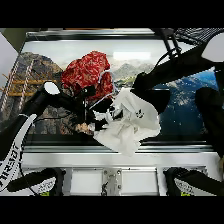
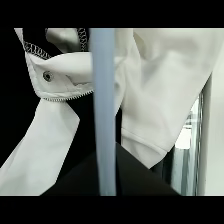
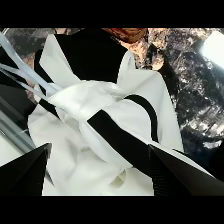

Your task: Fold the clothes and pants, and hang the long-sleeved shirts on hangers.

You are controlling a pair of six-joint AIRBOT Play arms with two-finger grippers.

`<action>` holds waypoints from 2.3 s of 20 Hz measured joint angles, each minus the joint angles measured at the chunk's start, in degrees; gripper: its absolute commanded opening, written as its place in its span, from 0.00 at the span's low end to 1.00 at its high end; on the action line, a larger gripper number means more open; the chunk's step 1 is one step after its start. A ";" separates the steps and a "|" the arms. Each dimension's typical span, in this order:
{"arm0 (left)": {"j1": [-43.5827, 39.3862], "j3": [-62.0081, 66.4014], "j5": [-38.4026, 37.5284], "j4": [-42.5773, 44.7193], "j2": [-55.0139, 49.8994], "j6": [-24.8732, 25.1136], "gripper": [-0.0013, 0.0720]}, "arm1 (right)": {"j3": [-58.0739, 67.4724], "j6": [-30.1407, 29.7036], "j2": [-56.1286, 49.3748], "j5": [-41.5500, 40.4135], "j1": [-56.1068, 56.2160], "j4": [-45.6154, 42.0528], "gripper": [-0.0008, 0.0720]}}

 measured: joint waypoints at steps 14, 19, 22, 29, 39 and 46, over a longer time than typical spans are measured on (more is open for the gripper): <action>0.00 0.00 -0.44 0.02 0.00 -0.02 0.04 | -8.20 -30.93 -0.83 3.98 -19.34 18.03 0.97; 0.00 0.00 -0.55 0.02 0.00 -0.02 0.04 | -17.99 -48.83 -2.01 5.92 -33.53 27.91 0.96; 0.00 0.00 -0.50 0.02 0.00 -0.02 0.04 | -20.76 -61.20 -4.90 8.59 -37.97 32.09 0.96; 0.00 0.00 -0.42 0.07 0.00 -0.02 0.04 | -22.25 -76.98 -14.12 16.00 -38.75 40.48 0.96; 0.00 0.00 -0.42 0.09 0.00 -0.02 0.04 | -22.38 -80.54 -20.11 16.90 -32.52 42.82 0.96; 0.00 0.00 -0.37 0.13 0.00 -0.02 0.04 | -22.38 -80.74 -20.90 17.03 -30.53 42.82 0.96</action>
